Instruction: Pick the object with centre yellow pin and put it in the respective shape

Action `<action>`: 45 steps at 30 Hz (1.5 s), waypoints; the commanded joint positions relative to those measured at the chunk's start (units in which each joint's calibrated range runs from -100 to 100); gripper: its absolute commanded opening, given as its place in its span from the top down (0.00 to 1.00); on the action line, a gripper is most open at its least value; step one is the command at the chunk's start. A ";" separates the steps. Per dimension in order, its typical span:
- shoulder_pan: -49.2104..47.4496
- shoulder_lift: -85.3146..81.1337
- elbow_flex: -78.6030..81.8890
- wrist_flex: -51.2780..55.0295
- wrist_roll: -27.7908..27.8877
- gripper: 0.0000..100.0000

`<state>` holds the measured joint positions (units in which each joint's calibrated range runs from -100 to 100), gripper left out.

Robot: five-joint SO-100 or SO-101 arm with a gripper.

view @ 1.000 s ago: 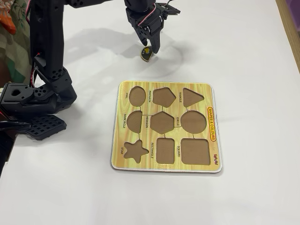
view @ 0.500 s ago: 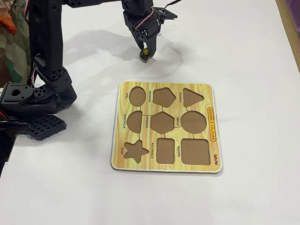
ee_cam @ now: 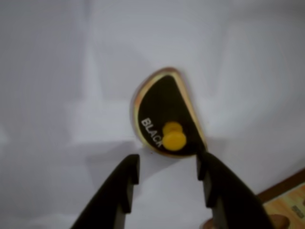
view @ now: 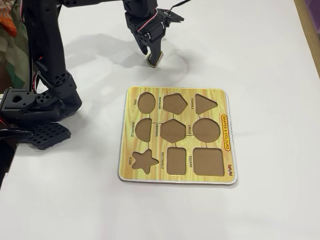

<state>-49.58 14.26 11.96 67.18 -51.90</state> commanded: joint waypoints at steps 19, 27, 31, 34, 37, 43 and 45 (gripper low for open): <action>-0.13 -3.80 0.45 -7.20 0.28 0.85; -0.32 -3.88 0.54 -4.17 0.33 0.85; -0.42 -3.97 0.54 -3.83 0.38 0.86; -0.52 -3.88 0.54 -4.52 0.38 0.86; -1.30 -3.88 0.54 -4.61 0.38 0.86; -1.50 -3.88 0.45 -4.69 0.38 0.86; -1.50 -3.88 0.45 -4.69 0.38 0.86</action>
<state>-50.98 13.40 12.86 62.90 -51.79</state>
